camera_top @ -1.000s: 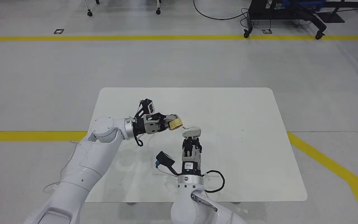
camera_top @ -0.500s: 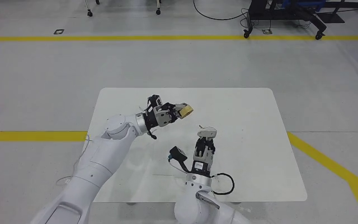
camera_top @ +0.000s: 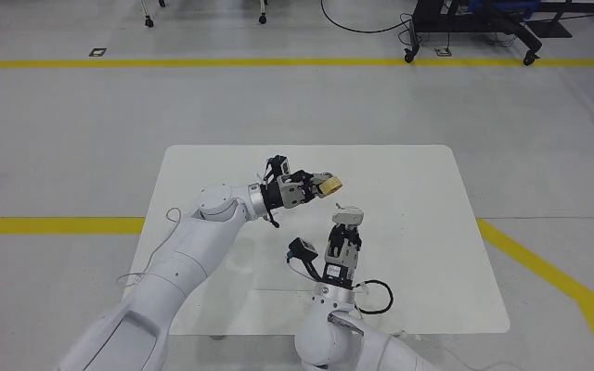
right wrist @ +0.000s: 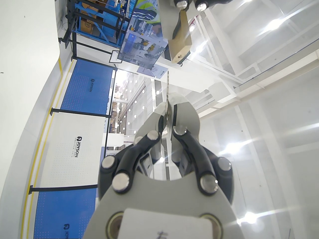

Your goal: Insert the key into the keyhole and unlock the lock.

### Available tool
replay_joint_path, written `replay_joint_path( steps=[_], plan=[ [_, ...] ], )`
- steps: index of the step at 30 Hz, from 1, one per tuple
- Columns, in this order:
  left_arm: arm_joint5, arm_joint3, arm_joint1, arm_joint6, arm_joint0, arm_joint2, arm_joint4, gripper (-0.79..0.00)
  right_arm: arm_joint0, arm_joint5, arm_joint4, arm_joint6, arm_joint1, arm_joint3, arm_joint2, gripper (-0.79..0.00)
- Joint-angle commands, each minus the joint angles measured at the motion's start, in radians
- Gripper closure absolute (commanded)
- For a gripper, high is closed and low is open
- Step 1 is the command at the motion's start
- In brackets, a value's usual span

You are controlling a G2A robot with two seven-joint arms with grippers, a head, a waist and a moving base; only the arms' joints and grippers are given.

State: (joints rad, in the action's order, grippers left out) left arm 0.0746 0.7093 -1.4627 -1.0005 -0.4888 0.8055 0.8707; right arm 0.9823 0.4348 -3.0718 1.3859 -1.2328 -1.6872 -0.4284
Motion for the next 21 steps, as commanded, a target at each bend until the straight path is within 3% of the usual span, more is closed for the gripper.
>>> replay_joint_path(
  steps=[1,8,14,21],
  plan=[
    [0.000,0.000,0.000,0.000,0.000,0.000,0.000,0.000,0.000,0.000,0.000,0.000,0.000,0.000,0.000,0.000],
    [0.000,0.003,0.000,0.005,-0.003,-0.001,-0.003,0.000,0.000,0.000,0.000,0.000,0.000,0.000,0.000,0.000],
    [0.036,0.102,0.008,0.133,-0.038,-0.003,-0.137,0.000,0.037,-0.021,0.000,-0.022,0.005,-0.030,-0.057,0.000],
    [0.040,0.181,0.025,0.178,-0.072,0.024,-0.243,0.000,0.062,-0.001,0.000,-0.010,0.008,-0.046,-0.079,0.000]
  ],
)
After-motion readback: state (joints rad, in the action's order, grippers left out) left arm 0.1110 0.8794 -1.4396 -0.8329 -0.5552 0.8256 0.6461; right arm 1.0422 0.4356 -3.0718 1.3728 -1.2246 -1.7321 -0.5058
